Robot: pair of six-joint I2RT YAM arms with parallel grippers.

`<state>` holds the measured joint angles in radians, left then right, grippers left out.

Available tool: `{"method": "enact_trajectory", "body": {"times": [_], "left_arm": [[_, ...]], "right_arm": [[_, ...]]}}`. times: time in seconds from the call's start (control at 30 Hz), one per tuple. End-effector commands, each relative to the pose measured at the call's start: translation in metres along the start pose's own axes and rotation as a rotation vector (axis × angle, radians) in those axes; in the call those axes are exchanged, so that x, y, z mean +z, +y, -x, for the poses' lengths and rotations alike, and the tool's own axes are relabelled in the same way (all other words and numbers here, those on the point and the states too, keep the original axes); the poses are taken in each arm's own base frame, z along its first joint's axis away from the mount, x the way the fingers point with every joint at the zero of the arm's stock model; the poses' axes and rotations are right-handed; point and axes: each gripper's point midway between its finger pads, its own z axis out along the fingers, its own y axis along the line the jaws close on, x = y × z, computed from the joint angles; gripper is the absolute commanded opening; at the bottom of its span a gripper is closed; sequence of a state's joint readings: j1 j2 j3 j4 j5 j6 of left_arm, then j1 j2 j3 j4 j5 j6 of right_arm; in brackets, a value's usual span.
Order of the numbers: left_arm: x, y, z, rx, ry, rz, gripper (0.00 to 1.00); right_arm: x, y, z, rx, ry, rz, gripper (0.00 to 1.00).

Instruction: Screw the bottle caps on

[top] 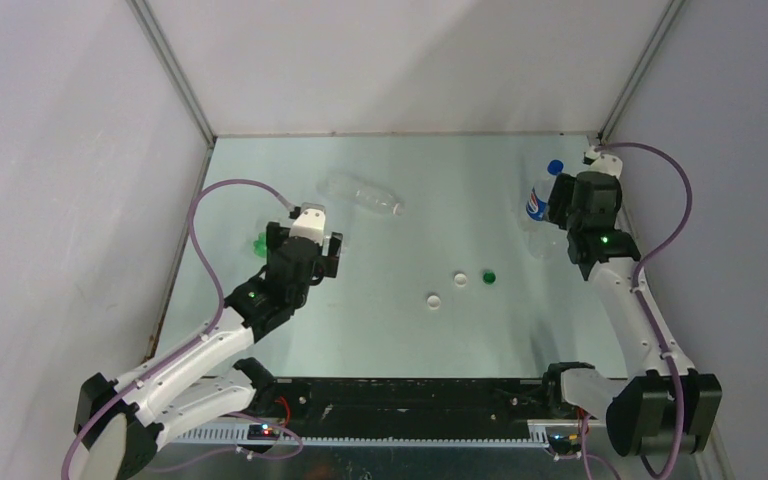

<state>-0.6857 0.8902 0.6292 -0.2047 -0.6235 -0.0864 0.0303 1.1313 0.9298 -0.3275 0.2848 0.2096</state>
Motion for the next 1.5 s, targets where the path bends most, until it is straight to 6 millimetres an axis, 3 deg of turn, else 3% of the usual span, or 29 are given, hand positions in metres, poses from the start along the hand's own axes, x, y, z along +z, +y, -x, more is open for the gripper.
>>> {"method": "enact_trajectory", "body": {"times": [0.0,0.1,0.2,0.4,0.57,0.67,0.93,1.07,1.17,1.47], "left_arm": [[0.0,-0.002,0.009,-0.019,-0.011,-0.011,1.0],[0.002,-0.007,0.007,-0.025,0.013,-0.026,1.0],[0.004,-0.014,0.008,-0.046,0.03,-0.049,1.0],[0.006,-0.021,0.011,-0.033,0.069,-0.069,1.0],[0.009,-0.032,0.02,0.032,0.077,-0.134,1.0],[0.014,-0.035,0.014,0.106,0.141,-0.165,1.0],[0.039,-0.026,0.011,0.388,0.284,-0.16,1.0],[0.065,-0.029,0.012,0.573,0.268,-0.226,1.0],[0.087,-0.04,0.017,0.611,0.249,-0.293,1.0],[0.164,-0.066,0.029,0.799,0.23,-0.396,0.98]], "right_arm": [[-0.021,-0.003,0.017,0.009,-0.062,0.017,0.71],[-0.039,0.007,0.025,0.002,-0.096,0.105,0.79],[-0.061,0.011,0.034,0.003,-0.141,0.163,0.98],[-0.128,0.008,0.065,0.082,-0.33,0.249,0.99],[-0.151,0.031,0.049,-0.049,-0.312,0.43,0.99],[-0.163,0.043,0.034,-0.092,-0.269,0.528,0.99],[-0.185,0.061,0.006,-0.141,-0.274,0.681,0.98],[-0.198,0.071,0.003,-0.155,-0.285,0.766,0.96],[-0.211,0.077,0.001,-0.16,-0.297,0.825,0.96],[-0.216,0.08,-0.021,-0.161,-0.208,0.866,0.94]]}}
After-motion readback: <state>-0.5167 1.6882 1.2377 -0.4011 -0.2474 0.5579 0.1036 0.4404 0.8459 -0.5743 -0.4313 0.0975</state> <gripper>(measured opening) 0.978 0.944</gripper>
